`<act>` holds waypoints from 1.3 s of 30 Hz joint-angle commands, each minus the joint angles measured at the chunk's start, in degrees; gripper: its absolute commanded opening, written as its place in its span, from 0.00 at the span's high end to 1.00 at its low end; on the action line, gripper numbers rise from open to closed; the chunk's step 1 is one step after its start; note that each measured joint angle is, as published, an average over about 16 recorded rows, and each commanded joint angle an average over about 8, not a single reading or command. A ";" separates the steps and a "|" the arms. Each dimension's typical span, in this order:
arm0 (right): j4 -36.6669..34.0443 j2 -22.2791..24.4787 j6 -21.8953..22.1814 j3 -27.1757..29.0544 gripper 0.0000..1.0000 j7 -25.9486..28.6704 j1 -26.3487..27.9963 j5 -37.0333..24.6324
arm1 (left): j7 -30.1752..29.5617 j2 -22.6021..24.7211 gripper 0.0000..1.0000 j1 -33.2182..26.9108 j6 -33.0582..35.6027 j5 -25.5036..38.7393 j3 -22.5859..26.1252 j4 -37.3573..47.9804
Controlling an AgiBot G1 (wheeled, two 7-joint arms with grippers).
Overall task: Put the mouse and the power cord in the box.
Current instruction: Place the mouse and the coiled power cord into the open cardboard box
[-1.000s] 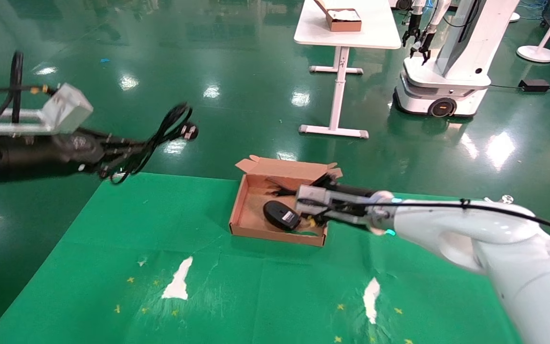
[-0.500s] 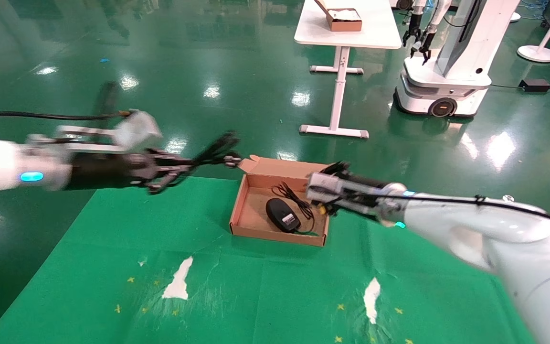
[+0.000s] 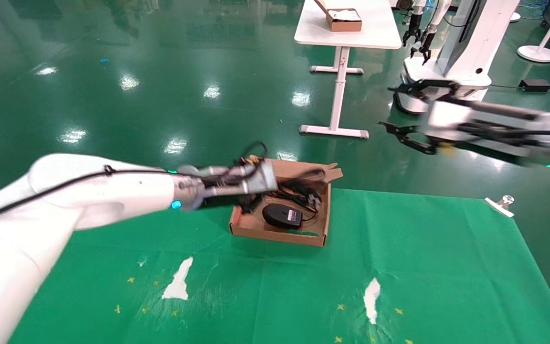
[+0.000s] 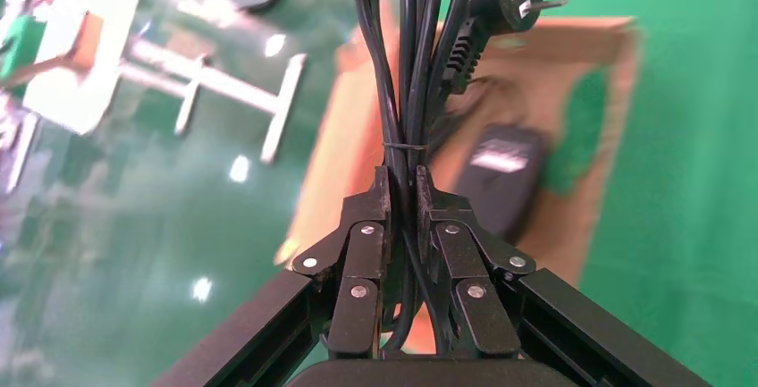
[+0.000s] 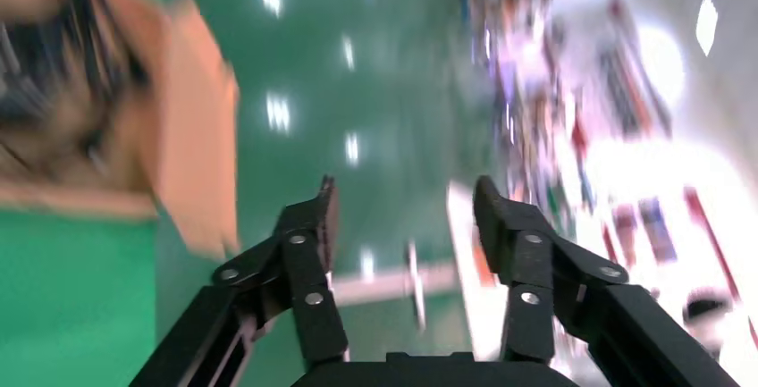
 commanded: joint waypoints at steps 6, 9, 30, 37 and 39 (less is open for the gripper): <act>2.88 7.52 -9.88 0.75 0.00 1.20 0.93 1.42 | -5.92 0.02 1.00 1.07 1.93 1.10 8.91 -7.59; 5.22 9.53 -10.59 0.45 0.00 3.18 0.68 0.96 | -9.83 0.05 1.00 -0.06 0.56 2.08 12.80 -9.22; 29.28 16.74 -6.58 0.13 0.00 17.64 -5.79 0.65 | -24.58 -0.70 0.00 -2.88 -8.75 -1.21 25.26 -16.95; 32.44 17.18 -7.16 0.89 0.00 22.18 -8.17 2.23 | -25.26 -4.94 0.00 1.07 -4.42 -6.10 20.32 -20.95; 33.50 17.35 -7.75 1.27 0.00 23.93 -9.24 3.06 | -25.48 -6.39 0.00 2.43 -2.90 -7.77 18.57 -22.29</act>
